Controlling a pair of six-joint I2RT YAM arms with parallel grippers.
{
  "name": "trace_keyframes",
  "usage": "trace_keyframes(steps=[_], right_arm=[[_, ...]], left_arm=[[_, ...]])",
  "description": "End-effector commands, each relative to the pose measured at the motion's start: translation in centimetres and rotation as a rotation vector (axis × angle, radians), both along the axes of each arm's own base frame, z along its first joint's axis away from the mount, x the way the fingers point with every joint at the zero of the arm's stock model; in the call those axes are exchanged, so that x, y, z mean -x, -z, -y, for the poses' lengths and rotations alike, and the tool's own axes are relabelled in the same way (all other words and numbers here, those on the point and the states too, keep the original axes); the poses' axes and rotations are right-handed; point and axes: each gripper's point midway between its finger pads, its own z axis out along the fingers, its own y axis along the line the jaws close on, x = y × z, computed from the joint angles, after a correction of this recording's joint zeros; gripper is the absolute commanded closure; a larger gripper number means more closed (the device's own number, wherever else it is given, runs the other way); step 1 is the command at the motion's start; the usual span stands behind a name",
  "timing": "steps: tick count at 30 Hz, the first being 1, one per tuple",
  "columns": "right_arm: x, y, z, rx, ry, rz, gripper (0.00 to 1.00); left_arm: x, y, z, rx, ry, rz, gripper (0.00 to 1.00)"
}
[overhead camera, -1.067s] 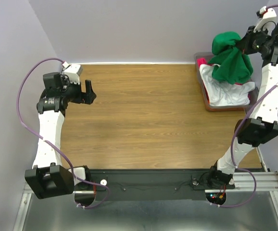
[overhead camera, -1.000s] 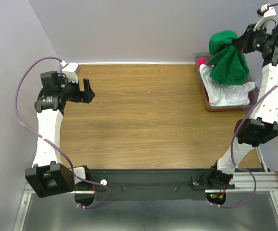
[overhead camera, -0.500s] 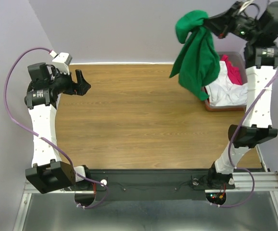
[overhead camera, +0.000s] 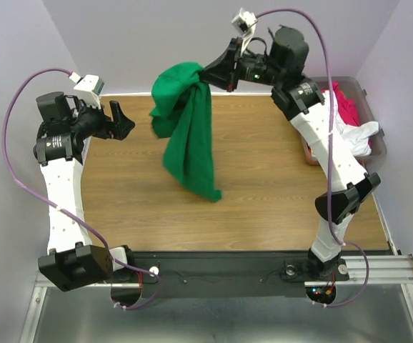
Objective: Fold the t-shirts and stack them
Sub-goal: Move the tshirt to the center of the board
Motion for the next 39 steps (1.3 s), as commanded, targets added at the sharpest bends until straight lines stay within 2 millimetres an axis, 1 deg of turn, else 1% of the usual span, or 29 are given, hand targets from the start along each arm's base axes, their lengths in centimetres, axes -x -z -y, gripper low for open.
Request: trace_keyframes(steps=[1,2,3,4,5,6,7,8,9,10,11,12,13,14,15,16,17,18,19,21,23,24,25,26,27,32,36,38,39], right_arm=[[-0.8,0.9,0.4,-0.003,0.039,0.028,0.99],[-1.4,5.4,0.1,0.062,0.034,-0.04,0.99],[-0.8,6.6,0.5,0.085,0.041,-0.047,0.99],[-1.2,12.1,0.8,0.165,0.057,-0.117,0.99],[-1.0,14.4,1.2,0.202,0.063,-0.14,0.99],[-0.8,15.6,2.2,0.229,0.097,-0.144,0.95],[-0.8,18.4,2.8,0.275,0.116,-0.183,0.86],[-0.8,20.9,3.3,0.312,0.134,-0.227,0.69],[-1.1,25.6,4.8,0.4,0.171,-0.272,0.34],[-1.6,27.5,6.0,0.433,0.203,-0.306,0.18],[-1.4,29.3,6.3,0.462,0.209,-0.345,0.08],[-1.5,31.8,8.1,0.497,0.237,-0.423,0.06],[-2.1,33.1,9.7,0.498,0.267,-0.492,0.06],[-1.9,34.0,10.6,0.498,0.273,-0.543,0.06],[-1.1,35.3,11.2,0.501,0.26,-0.601,0.08],[-0.4,36.2,11.9,0.51,0.264,-0.645,0.09],[0.1,36.4,12.4,0.515,0.274,-0.659,0.11],[0.5,36.8,12.7,0.525,0.283,-0.665,0.13],[1.4,38.1,13.0,0.541,0.28,-0.696,0.13],[1.8,39.0,13.2,0.552,0.277,-0.717,0.15],[1.8,40.0,13.1,0.554,0.287,-0.771,0.17],[1.8,41.0,12.9,0.561,0.279,-0.805,0.2],[1.8,41.5,12.8,0.564,0.274,-0.823,0.21],[1.6,41.7,12.7,0.561,0.27,-0.835,0.21],[1.7,42.3,12.4,0.559,0.249,-0.862,0.22],[1.4,43.6,11.3,0.531,0.216,-0.942,0.21],[1.2,44.9,10.8,0.538,0.212,-0.974,0.24],[0.8,45.6,10.7,0.544,0.211,-0.981,0.4],[0.6,45.9,10.8,0.55,0.223,-0.984,0.54]], left_arm=[[1.1,-3.2,0.5,-0.026,0.033,0.13,0.02],[1.2,-2.7,0.4,-0.034,0.036,0.123,0.02],[1.4,-2.5,0.4,-0.042,0.038,0.125,0.02],[1.5,-1.6,0.3,-0.061,0.042,0.11,0.02],[1.5,-0.8,0.1,-0.071,0.043,0.094,0.02],[1.5,0.0,-0.1,-0.085,0.042,0.077,0.02],[1.5,0.8,-0.2,-0.105,0.05,0.065,0.02],[1.7,2.4,-0.3,-0.13,0.067,0.035,0.02],[1.6,3.3,-0.6,-0.154,0.069,0.018,0.02],[1.8,4.9,-0.7,-0.182,0.093,-0.006,0.02],[1.9,5.7,-0.8,-0.183,0.087,-0.03,0.02],[1.8,6.9,-0.9,-0.233,0.105,-0.042,0.02],[2.0,8.3,-0.8,-0.248,0.119,-0.071,0.02],[2.1,9.2,-0.8,-0.275,0.131,-0.083,0.02],[2.0,10.3,-0.8,-0.321,0.149,-0.097,0.02],[2.2,11.1,-0.1,-0.347,0.182,-0.105,0.02],[2.4,12.5,0.4,-0.362,0.205,-0.125,0.02],[2.3,13.6,0.4,-0.393,0.206,-0.145,0.02],[2.2,14.7,1.6,-0.413,0.241,-0.142,0.04],[1.6,16.4,2.1,-0.437,0.248,-0.17,0.05],[0.7,17.5,3.3,-0.448,0.262,-0.168,0.09],[0.2,19.0,3.3,-0.459,0.261,-0.208,0.1],[-0.1,19.7,3.6,-0.456,0.271,-0.228,0.14],[-0.3,20.1,4.2,-0.456,0.29,-0.236,0.15],[-0.4,21.6,4.6,-0.451,0.306,-0.279,0.16],[-0.6,24.4,6.6,-0.458,0.357,-0.326,0.17],[-0.3,26.8,8.2,-0.445,0.395,-0.38,0.23],[-0.3,27.3,9.2,-0.448,0.423,-0.383,0.31],[-0.1,28.0,9.6,-0.447,0.437,-0.399,0.33]])
